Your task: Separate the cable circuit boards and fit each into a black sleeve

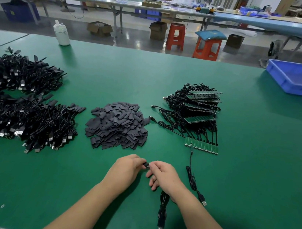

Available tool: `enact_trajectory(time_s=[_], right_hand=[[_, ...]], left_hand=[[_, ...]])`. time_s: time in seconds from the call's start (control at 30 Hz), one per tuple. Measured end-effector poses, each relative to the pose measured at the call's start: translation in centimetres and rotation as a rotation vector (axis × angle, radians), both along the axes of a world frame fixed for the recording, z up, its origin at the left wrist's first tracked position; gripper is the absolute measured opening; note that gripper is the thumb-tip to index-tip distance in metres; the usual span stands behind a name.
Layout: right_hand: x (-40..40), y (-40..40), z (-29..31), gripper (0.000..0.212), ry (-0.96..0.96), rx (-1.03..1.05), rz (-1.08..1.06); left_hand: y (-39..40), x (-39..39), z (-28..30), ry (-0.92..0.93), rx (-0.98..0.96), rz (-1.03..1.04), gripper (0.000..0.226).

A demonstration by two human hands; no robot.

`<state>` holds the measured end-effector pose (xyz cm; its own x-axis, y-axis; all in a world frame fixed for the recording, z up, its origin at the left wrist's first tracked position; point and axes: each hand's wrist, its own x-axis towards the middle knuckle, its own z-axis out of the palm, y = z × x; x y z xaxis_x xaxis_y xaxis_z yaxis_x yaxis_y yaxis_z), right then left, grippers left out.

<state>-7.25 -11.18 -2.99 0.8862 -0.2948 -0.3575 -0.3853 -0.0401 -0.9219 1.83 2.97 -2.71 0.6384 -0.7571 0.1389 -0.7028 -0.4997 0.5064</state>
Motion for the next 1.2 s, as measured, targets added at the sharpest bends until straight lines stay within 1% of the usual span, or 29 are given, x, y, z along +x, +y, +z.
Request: enact_trajectory(time_s=[0.07, 0.23, 0.4, 0.57, 0.8, 0.9, 0.97, 1.03, 1.1, 1.13, 1.17, 1.2], right_hand=[[0.0, 0.1, 0.2, 0.024, 0.006, 0.004, 0.001], [-0.1, 0.1, 0.1, 0.027, 0.015, -0.002, 0.015], [0.1, 0.0, -0.2, 0.028, 0.019, -0.016, 0.040], [0.1, 0.0, -0.4, 0.028, 0.018, -0.062, 0.073], [-0.1, 0.0, 0.0, 0.031, 0.028, -0.091, 0.088], [-0.1, -0.1, 0.2, 0.030, 0.037, -0.123, 0.102], [-0.1, 0.1, 0.1, 0.028, 0.022, -0.133, 0.072], [-0.1, 0.3, -0.1, 0.025, -0.017, -0.070, -0.012], [0.0, 0.2, 0.0, 0.025, -0.042, 0.001, -0.118], [0.1, 0.1, 0.1, 0.025, -0.049, 0.043, -0.183], [0.3, 0.0, 0.3, 0.025, -0.064, 0.116, -0.264], [0.4, 0.0, 0.4, 0.025, -0.093, 0.240, -0.365]], left_hand=[[0.2, 0.1, 0.1, -0.017, -0.022, -0.012, 0.022], [0.4, 0.1, -0.3, -0.005, 0.016, -0.022, 0.021], [-0.1, -0.3, -0.9, -0.113, 0.131, -0.069, 0.018], [-0.6, -0.6, -0.4, -0.152, 0.238, -0.110, 0.014], [-1.3, -1.3, 0.9, -0.275, 0.424, -0.163, 0.018], [-1.2, -1.0, 0.4, -0.272, 0.406, -0.179, 0.025], [-0.9, -0.6, -0.2, -0.224, 0.292, -0.168, 0.043], [-0.8, -0.8, -0.4, -0.080, 0.092, -0.038, 0.060], [-1.1, -1.4, -0.2, 0.146, -0.148, 0.165, 0.059], [-1.3, -1.7, -0.1, 0.275, -0.217, 0.255, 0.055], [-1.4, -2.1, 0.0, 0.409, -0.240, 0.307, 0.049], [-1.5, -2.5, 0.1, 0.545, -0.236, 0.301, 0.040]])
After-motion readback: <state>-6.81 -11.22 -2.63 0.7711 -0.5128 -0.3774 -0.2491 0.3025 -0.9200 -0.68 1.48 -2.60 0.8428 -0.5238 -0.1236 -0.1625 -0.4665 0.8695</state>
